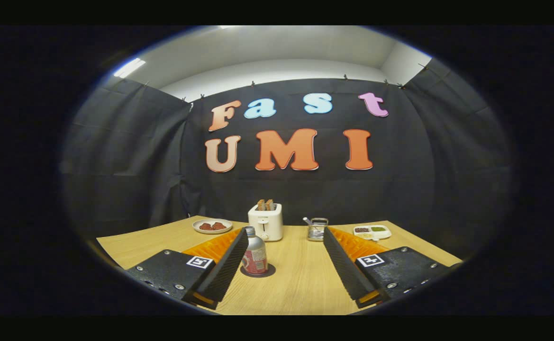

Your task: Take the bottle from table, then pour the juice into the cup, finally place the bottle on the coaster

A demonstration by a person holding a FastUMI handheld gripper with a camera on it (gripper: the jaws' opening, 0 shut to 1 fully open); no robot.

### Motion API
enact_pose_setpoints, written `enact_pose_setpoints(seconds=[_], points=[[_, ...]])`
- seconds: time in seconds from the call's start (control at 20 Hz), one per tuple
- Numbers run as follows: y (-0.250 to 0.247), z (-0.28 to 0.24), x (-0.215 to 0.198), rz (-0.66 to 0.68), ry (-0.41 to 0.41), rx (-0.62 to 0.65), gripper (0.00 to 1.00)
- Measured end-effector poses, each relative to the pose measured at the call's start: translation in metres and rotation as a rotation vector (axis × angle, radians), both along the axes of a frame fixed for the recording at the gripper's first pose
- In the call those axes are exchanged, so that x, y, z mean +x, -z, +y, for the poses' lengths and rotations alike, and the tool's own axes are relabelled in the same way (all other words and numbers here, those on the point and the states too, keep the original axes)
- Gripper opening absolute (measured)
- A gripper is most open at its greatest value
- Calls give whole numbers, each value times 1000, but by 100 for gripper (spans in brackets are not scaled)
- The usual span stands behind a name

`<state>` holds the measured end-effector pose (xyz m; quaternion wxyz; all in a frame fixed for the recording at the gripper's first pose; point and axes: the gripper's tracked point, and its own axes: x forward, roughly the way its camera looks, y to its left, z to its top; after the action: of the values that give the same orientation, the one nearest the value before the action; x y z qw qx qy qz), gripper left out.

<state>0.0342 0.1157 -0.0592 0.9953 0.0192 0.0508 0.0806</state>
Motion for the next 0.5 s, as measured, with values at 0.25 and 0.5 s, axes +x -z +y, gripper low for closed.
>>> enact_pose_setpoints(seconds=[0.25, 0.5], points=[[-14, -37, -28, -21, 61, -10, 95], [-17, -51, -47, -44, 86, -63, 95]])
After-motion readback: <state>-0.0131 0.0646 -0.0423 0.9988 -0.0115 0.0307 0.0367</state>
